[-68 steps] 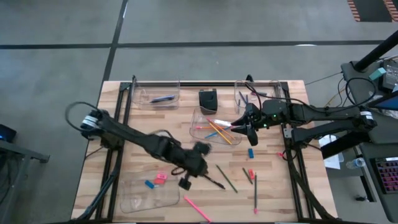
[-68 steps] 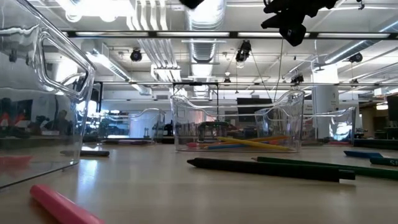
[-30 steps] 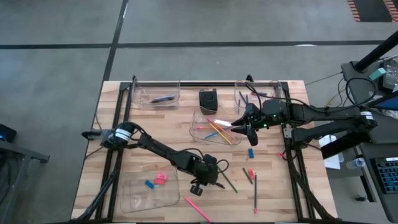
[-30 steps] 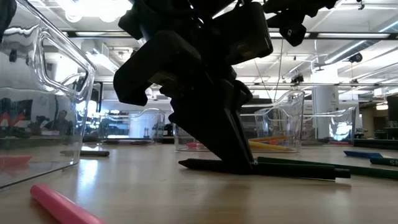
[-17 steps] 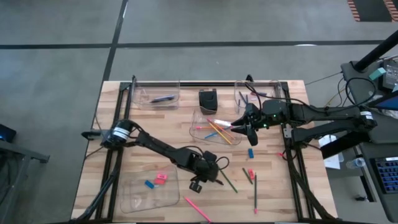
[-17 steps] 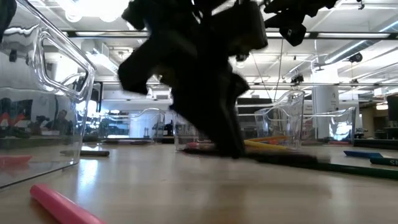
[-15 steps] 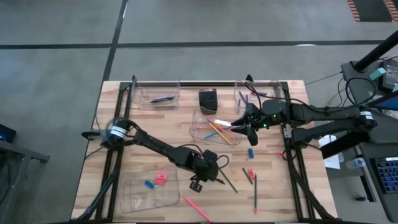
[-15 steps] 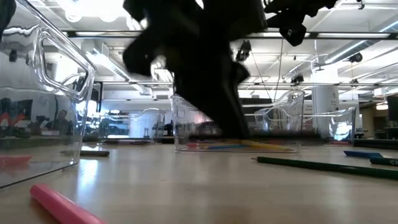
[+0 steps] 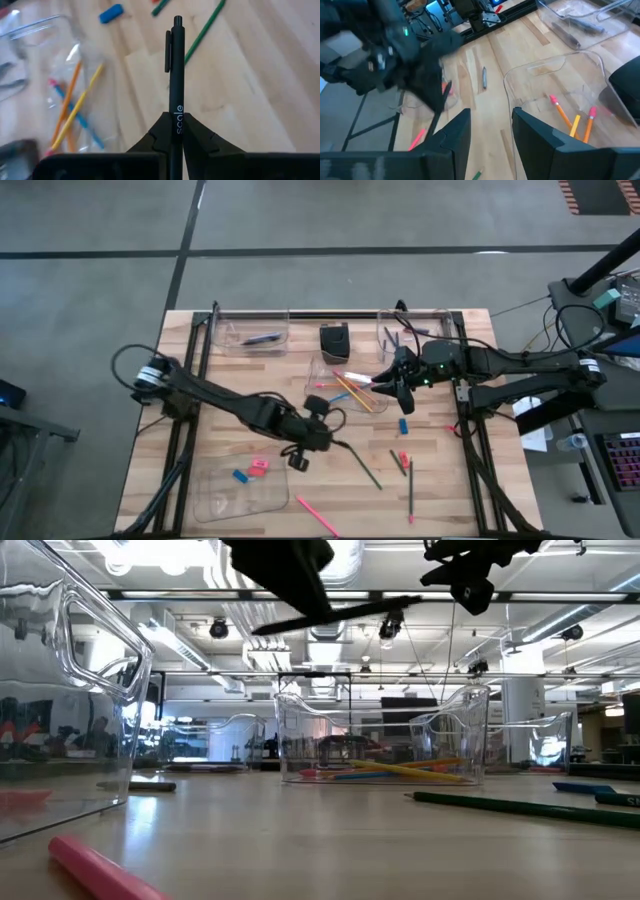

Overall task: Sort crayons/erasers/pens/pencils in bins
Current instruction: Put the black pen into the top left transparent bin

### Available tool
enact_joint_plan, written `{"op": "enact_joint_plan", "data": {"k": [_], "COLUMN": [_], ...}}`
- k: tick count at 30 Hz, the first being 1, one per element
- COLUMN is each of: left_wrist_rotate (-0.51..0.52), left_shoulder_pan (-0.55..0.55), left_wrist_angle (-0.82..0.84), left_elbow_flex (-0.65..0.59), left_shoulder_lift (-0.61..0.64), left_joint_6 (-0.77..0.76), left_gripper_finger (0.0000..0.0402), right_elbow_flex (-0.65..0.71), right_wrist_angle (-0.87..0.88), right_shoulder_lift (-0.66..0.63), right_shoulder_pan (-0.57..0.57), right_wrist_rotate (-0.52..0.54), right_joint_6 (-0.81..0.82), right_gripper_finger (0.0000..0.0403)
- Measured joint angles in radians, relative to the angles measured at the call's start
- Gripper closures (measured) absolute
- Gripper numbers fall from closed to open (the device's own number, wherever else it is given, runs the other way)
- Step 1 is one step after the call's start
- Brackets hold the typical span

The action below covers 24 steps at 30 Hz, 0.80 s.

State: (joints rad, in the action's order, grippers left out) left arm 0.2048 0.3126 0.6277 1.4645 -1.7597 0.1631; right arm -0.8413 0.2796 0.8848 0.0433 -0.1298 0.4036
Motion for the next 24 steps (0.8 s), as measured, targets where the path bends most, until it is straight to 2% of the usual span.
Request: {"op": "enact_joint_plan", "data": {"k": [6,11,14,17,24], "left_wrist_rotate": [0.101,0.153,0.235,0.341,0.357], "left_shoulder_pan": [-0.007,-0.048,-0.1,-0.191,-0.582], "left_wrist_angle": [0.101,0.132,0.122,0.121,0.04], "left_elbow_flex": [-0.08,-0.22,-0.326,-0.441,-0.639], "left_shoulder_lift": [0.165,0.328,0.443,0.548,0.722], "left_joint_6": [-0.047,-0.079,-0.089,-0.104,-0.058], "left_gripper_finger": [0.0393,0.0394,0.0394,0.0394,0.0394], "right_elbow_flex": [0.0,0.0,0.0,0.0,0.0], "right_wrist_angle": [0.034,0.079,0.084,0.083,0.074], "right_shoulder_lift": [0.0,0.0,0.0,0.006,0.029], "right_shoulder_pan": [-0.002,-0.002,-0.002,-0.002,-0.002], "right_wrist_rotate": [-0.001,-0.001,-0.001,-0.001,-0.001], "right_joint_6": [0.054,0.059,0.071,0.085,0.084], "right_gripper_finger": [0.0268,0.027,0.0276,0.0286,0.0301]}}
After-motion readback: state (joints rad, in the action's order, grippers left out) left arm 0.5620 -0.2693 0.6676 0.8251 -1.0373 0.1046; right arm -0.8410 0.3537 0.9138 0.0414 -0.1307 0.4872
